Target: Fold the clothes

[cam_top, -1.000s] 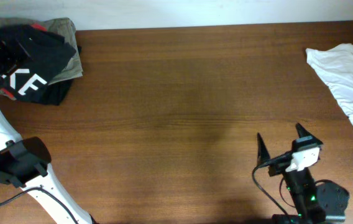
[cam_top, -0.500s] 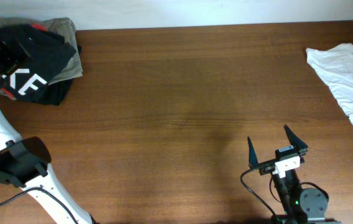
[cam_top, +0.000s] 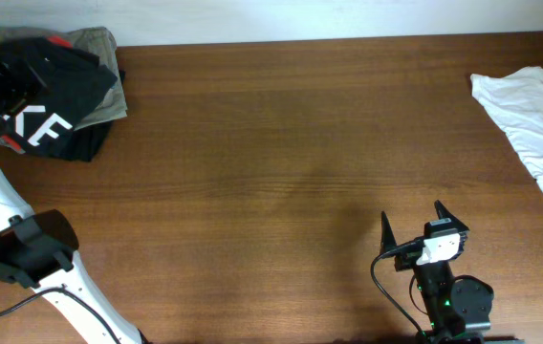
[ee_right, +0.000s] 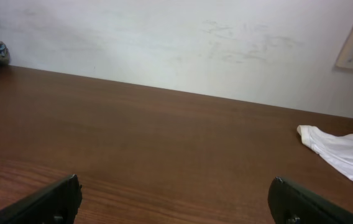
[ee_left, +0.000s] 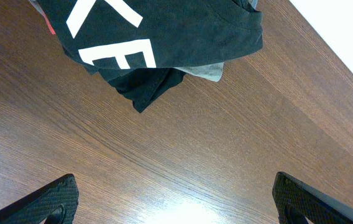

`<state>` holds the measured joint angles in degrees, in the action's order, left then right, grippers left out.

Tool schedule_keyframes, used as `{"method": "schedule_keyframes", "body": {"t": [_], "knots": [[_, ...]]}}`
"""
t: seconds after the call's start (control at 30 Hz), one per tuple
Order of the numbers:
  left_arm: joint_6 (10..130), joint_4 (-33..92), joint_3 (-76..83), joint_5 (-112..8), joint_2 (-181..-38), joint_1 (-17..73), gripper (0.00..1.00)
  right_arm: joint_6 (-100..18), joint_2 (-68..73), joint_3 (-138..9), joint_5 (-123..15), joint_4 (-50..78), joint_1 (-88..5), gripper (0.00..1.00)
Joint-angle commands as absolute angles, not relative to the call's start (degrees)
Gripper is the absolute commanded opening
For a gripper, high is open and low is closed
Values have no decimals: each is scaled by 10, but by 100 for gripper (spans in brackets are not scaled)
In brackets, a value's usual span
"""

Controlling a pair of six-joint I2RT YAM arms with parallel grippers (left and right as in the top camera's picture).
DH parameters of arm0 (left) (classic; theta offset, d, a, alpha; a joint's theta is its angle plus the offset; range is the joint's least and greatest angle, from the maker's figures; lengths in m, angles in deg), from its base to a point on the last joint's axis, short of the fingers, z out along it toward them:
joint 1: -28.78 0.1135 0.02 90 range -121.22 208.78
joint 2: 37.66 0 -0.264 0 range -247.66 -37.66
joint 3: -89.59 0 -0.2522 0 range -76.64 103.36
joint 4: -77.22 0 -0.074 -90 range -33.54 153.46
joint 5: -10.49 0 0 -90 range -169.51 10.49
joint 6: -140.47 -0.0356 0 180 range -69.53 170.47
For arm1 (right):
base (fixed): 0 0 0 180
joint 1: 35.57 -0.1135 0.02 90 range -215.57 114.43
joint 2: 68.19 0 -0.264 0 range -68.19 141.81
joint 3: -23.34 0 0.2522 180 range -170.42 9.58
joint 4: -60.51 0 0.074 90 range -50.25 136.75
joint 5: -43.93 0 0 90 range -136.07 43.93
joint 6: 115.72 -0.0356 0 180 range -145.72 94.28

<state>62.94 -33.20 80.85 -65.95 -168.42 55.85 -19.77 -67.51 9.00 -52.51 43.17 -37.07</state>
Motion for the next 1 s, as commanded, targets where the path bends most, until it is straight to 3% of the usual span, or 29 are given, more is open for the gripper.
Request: {"method": "schedule_keyframes", "body": {"t": [0.0, 0.73, 0.83, 0.97], "knots": [[626, -332, 810, -653, -1681, 559, 99, -204, -680, 93, -516, 427, -374, 99], [626, -332, 800, -653, -1638, 533, 99, -204, -680, 93, -516, 427, -374, 99], [626, -331, 731, -653, -1590, 498, 99, -204, -680, 93, -516, 427, -374, 99], [626, -326, 478, -653, -1443, 473, 99, -204, -680, 93, -516, 427, -374, 99]]}}
